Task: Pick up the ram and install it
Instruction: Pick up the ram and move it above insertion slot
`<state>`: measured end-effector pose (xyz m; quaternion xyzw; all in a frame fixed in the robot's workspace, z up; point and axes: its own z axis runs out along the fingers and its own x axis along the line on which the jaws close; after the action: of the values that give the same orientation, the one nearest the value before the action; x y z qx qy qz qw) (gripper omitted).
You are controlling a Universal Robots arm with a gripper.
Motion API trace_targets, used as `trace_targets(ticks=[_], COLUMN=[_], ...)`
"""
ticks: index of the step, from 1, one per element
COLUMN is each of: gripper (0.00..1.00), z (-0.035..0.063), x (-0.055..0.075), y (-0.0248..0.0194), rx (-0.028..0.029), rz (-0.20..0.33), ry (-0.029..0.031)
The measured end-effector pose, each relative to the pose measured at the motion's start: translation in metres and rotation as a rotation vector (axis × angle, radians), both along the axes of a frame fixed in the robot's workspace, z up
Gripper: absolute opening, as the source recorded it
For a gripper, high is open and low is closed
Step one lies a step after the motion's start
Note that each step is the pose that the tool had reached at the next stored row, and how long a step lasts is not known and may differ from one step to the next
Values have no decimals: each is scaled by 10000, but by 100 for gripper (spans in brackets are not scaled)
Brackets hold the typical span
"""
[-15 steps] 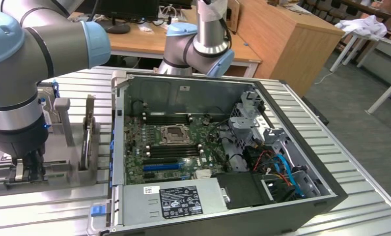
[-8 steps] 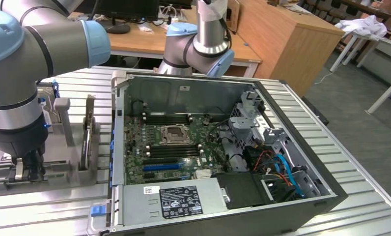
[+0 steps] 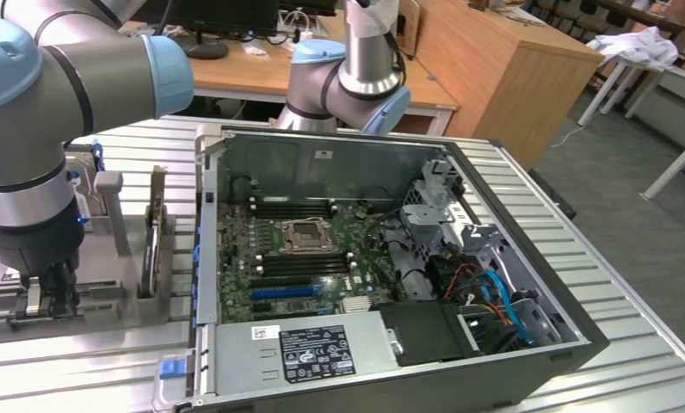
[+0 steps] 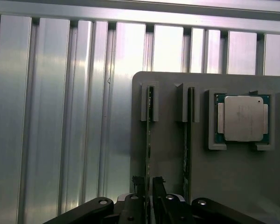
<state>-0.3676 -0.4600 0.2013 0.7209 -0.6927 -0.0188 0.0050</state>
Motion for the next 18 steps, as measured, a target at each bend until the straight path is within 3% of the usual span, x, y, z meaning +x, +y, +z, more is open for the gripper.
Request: trace_targets(ticks=[14,18], gripper=[21,13], z=[0,0], x=[0,0], y=[0,0], rx=[0,0], rz=[0,0], ry=[0,0])
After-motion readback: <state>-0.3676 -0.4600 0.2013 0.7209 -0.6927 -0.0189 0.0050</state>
